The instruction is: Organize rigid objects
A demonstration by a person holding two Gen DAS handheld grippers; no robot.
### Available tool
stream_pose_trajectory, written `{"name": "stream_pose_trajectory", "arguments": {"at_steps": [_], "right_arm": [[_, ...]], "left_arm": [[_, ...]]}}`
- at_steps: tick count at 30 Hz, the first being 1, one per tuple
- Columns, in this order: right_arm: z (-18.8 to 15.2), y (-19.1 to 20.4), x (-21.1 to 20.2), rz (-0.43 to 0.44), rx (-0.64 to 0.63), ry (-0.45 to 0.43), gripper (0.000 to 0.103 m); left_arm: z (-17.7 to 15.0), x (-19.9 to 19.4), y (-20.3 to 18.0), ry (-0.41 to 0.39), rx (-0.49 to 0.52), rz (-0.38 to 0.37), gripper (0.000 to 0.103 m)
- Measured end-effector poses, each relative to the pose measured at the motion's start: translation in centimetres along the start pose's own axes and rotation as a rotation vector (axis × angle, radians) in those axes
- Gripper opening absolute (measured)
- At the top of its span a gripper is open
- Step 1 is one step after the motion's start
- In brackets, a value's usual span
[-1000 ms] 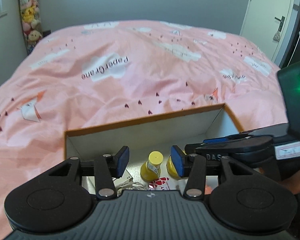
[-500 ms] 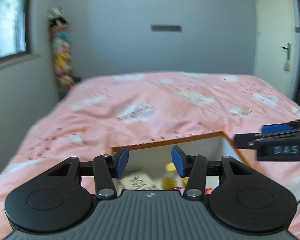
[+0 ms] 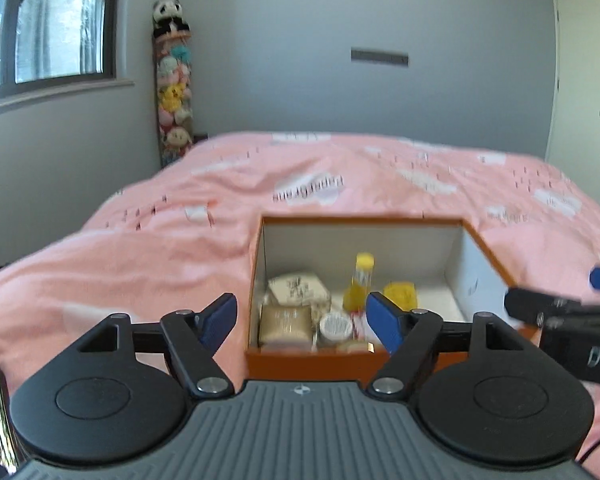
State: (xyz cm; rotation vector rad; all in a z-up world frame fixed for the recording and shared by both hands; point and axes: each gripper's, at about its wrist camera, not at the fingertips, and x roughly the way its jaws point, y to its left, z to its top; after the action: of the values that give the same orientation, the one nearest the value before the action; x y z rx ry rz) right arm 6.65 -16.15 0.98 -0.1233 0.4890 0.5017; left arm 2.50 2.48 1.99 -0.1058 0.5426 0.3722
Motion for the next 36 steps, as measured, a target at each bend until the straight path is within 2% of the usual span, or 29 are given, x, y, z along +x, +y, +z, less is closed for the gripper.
{"name": "stream_pose_trajectory", "arguments": {"at_steps": [3, 7, 15, 36], "right_arm": [[-0.4, 0.2, 0.0, 0.008, -0.012, 0.010, 0.093], [-1.2, 0.4, 1.5, 0.007, -0.024, 0.086, 0.093], [-2.1, -0.4, 4.0, -0.006, 0.020, 0.182, 0.093], [-2.5, -1.1, 5.1, 0.002, 0.051, 0.228, 0.093]], "left_arm": [[-0.6, 0.7, 0.4, 0.071, -0.015, -0.031, 0.086], [-1.5, 1.7, 0.2, 0.152, 0.006, -0.049, 0.087], [-2.4, 3.4, -0.1, 0.244, 0.007, -0.073, 0.088], [-2.3, 3.4, -0.4, 0.249, 0.030, -0.075, 0.088]]}}
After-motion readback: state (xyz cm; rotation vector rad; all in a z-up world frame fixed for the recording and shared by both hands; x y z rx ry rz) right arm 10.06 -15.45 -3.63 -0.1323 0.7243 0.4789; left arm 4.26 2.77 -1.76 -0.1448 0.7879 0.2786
